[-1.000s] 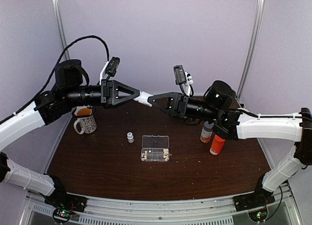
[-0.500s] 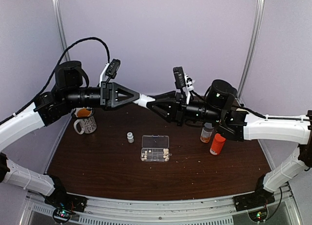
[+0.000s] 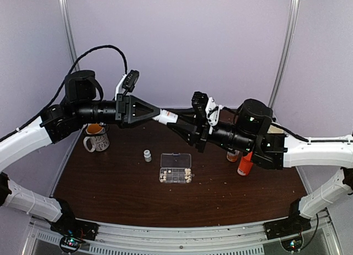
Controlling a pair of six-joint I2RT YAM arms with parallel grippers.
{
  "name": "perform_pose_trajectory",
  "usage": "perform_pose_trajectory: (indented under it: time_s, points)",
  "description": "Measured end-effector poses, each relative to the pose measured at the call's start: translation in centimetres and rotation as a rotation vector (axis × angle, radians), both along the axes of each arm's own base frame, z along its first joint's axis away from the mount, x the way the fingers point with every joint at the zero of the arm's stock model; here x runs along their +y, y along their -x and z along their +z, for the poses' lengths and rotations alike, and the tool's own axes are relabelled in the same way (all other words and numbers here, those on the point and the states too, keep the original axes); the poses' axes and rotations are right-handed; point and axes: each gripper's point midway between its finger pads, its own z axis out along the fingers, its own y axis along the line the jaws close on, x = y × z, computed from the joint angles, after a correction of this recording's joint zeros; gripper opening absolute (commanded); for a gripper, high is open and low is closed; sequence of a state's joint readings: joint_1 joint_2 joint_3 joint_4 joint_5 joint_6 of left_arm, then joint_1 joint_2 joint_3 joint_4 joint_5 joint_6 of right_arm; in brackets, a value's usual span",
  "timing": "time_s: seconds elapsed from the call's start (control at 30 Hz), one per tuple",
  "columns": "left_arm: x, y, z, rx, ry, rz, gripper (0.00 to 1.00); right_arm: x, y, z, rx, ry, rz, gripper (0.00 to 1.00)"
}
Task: Sort the pills into containers
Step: Pass from the left arm to the right
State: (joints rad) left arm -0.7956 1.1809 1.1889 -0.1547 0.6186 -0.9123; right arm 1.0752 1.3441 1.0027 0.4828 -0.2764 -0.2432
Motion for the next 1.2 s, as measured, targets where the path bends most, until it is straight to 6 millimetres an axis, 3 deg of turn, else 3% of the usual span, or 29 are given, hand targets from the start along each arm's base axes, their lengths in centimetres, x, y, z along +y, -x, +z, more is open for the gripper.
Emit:
perform_pose_trajectory:
  time_s: [0.27,0.33,0.57,0.7,0.8,1.0,1.2]
  points:
    - [0.2,-0.3,-0.1,-0.04,-0.011,0.015,0.87,-0.2,-0.5,-0.5,0.009,0.013,-0.019,0.23]
    - [0.6,-0.4,0.5,-0.08,-0.016,0.023,0.96,-0.2,-0.6,-0.9,0.045,0.014,-0.018,0.23]
    - [2.1,0.1,4.2,-0.341,-0.02,0.043,0.95,-0.7,0.1,-1.4,0.159,0.005,0.03,0.24]
    - [2.8,1.2,4.8,-0.611,-0.047,-0.002,0.91,-1.0,1.0,-1.0,0.262,-0.019,0.103,0.24]
    - [3.0,1.9,3.7,-0.826,-0.09,-0.051,0.88,-1.0,1.6,-1.4,0.356,-0.019,0.169,0.24]
    - [2.4,2.5,-0.2,-1.2,-0.215,-0.222,0.75,-0.8,3.2,-1.7,0.524,-0.013,0.295,0.24]
    - [1.5,2.4,-4.0,-1.381,-0.288,-0.383,0.69,-0.8,4.2,-2.0,0.612,-0.001,0.353,0.24]
